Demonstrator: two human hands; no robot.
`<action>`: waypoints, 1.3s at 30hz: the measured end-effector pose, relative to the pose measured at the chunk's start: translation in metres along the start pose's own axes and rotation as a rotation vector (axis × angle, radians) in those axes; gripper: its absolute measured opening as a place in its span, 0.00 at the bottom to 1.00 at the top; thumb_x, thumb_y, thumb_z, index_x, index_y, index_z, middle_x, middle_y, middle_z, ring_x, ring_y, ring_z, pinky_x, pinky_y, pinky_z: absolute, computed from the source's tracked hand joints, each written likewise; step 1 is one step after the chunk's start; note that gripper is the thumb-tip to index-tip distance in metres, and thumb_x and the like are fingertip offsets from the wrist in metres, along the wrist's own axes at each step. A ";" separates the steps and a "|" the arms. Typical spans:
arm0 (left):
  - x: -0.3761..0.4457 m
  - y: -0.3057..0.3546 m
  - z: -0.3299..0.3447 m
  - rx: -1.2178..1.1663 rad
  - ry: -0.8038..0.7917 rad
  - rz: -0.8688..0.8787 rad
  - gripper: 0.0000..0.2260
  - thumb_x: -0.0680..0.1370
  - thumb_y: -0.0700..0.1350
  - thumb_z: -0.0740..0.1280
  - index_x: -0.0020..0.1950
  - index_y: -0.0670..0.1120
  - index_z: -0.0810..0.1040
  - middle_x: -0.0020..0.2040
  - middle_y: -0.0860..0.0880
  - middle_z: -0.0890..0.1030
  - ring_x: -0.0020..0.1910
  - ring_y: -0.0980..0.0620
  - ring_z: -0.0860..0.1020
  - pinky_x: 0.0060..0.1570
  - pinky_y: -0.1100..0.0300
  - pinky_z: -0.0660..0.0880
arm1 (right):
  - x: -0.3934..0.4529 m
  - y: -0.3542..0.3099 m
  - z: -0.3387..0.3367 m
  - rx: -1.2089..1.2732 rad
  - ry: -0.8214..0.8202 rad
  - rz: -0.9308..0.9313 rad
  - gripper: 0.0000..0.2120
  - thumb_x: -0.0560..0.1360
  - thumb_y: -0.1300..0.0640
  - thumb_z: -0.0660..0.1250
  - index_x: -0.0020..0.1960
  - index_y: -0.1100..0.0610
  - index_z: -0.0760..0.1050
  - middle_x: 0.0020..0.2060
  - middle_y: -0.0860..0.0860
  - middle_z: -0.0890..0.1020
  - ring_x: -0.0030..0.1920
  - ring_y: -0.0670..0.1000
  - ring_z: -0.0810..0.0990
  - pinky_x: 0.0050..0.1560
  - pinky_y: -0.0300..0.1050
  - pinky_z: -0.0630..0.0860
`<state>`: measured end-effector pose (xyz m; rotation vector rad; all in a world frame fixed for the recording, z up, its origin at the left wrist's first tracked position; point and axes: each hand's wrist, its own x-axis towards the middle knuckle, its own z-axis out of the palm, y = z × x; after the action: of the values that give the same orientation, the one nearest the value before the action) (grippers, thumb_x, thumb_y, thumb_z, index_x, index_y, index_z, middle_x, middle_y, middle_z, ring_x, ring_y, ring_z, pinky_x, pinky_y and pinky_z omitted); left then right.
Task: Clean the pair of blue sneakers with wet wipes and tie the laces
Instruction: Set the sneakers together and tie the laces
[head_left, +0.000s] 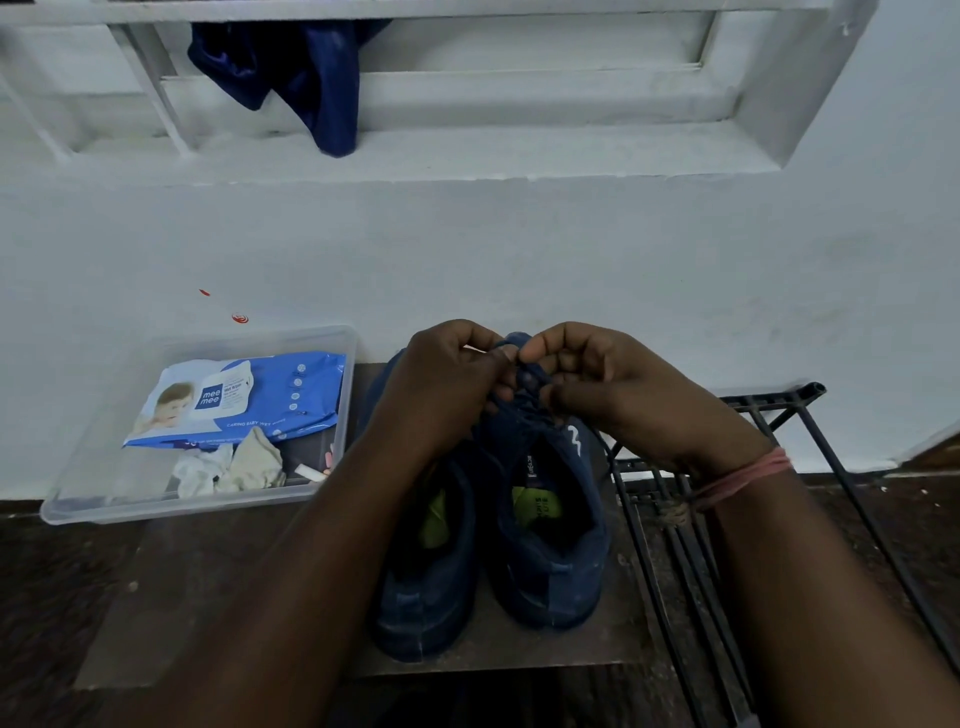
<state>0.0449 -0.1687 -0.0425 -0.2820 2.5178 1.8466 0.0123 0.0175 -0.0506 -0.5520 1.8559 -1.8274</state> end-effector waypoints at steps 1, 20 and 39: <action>0.000 -0.001 0.000 -0.009 0.003 0.003 0.06 0.80 0.47 0.71 0.49 0.45 0.83 0.38 0.48 0.87 0.42 0.44 0.86 0.48 0.46 0.83 | -0.001 -0.001 -0.001 -0.007 0.017 -0.007 0.17 0.73 0.74 0.62 0.59 0.62 0.76 0.45 0.63 0.82 0.43 0.57 0.79 0.43 0.48 0.77; 0.004 -0.002 -0.005 -0.083 -0.079 -0.136 0.06 0.77 0.44 0.74 0.43 0.42 0.83 0.36 0.44 0.85 0.36 0.48 0.81 0.44 0.50 0.79 | -0.006 0.000 -0.003 -0.196 0.062 -0.111 0.03 0.76 0.68 0.70 0.48 0.63 0.79 0.50 0.63 0.82 0.45 0.59 0.82 0.44 0.54 0.81; 0.002 -0.013 -0.009 0.826 0.294 0.128 0.07 0.76 0.43 0.63 0.39 0.44 0.73 0.37 0.47 0.78 0.37 0.45 0.77 0.37 0.55 0.70 | -0.040 -0.013 -0.055 -0.032 -0.090 0.688 0.13 0.76 0.69 0.61 0.35 0.60 0.76 0.29 0.57 0.78 0.19 0.45 0.57 0.24 0.32 0.58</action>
<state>0.0463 -0.1813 -0.0526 -0.3871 3.2751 0.6723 0.0116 0.0853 -0.0358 0.0143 1.7237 -1.2897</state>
